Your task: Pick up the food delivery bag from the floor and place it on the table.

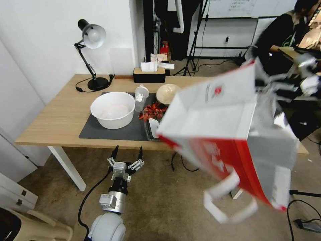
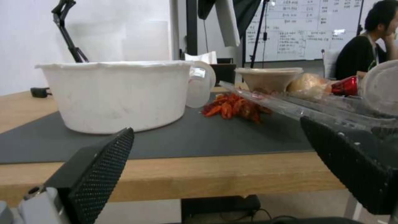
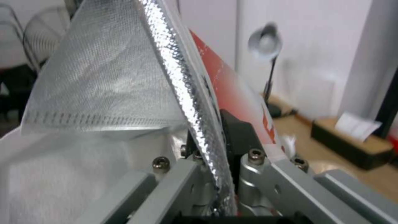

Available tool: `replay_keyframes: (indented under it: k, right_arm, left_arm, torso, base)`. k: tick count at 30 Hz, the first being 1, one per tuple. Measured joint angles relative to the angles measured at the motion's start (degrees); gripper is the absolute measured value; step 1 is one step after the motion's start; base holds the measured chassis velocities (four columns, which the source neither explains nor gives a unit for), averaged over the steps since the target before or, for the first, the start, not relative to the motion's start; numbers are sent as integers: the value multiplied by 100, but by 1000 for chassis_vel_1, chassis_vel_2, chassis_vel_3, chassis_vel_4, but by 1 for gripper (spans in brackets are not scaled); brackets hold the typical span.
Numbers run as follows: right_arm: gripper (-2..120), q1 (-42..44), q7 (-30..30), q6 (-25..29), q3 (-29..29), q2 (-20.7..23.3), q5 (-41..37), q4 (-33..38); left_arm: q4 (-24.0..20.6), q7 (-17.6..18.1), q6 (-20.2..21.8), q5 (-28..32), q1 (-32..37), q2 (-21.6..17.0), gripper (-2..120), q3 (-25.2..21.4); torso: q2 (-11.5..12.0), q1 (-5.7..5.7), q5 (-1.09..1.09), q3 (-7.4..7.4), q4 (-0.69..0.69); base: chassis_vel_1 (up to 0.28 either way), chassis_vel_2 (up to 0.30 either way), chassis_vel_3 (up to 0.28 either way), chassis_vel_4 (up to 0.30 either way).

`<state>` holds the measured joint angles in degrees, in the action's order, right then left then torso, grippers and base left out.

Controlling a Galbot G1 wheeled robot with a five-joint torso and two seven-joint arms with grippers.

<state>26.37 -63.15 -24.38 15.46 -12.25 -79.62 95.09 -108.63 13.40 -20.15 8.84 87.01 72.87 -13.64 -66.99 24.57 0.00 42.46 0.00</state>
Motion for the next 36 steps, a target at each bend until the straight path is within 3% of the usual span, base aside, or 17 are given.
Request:
replay_keyframes:
  k: [8, 14, 19, 31, 36]
  right_arm:
    - [0, -1028, 585, -150, -203, 184, -926, -277]
    - [0, -1218, 1822, 185, -202, 489, -1097, -556]
    - [0, -1106, 2481, 158, -115, 670, -1111, -626]
    - [0, -800, 4422, -872, -9, 723, -1220, -845]
    - [0, -659, 4838, -1068, 29, 580, -1226, -865]
  left_arm:
    - [5, -3, -7, 25, -50, -63, 100, 33]
    - [15, -3, -8, 62, -121, -98, 100, 102]
    - [10, -2, -8, 69, -143, -110, 100, 121]
    - [142, 1, -25, 54, -154, 6, 100, 99]
    - [191, 3, -30, 38, -168, 54, 100, 87]
  torso:
    - [1, -2, 0, -2, 0]
    - [3, -3, 0, -2, -1]
    - [4, -3, 0, -3, -2]
    - [5, -3, 1, -3, -1]
    - [6, -3, 0, -3, 0]
  base:
    - [0, 0, 0, 0]
    - [0, 0, 0, 0]
    - [0, 0, 0, 0]
    - [0, 0, 0, 0]
    - [0, 0, 0, 0]
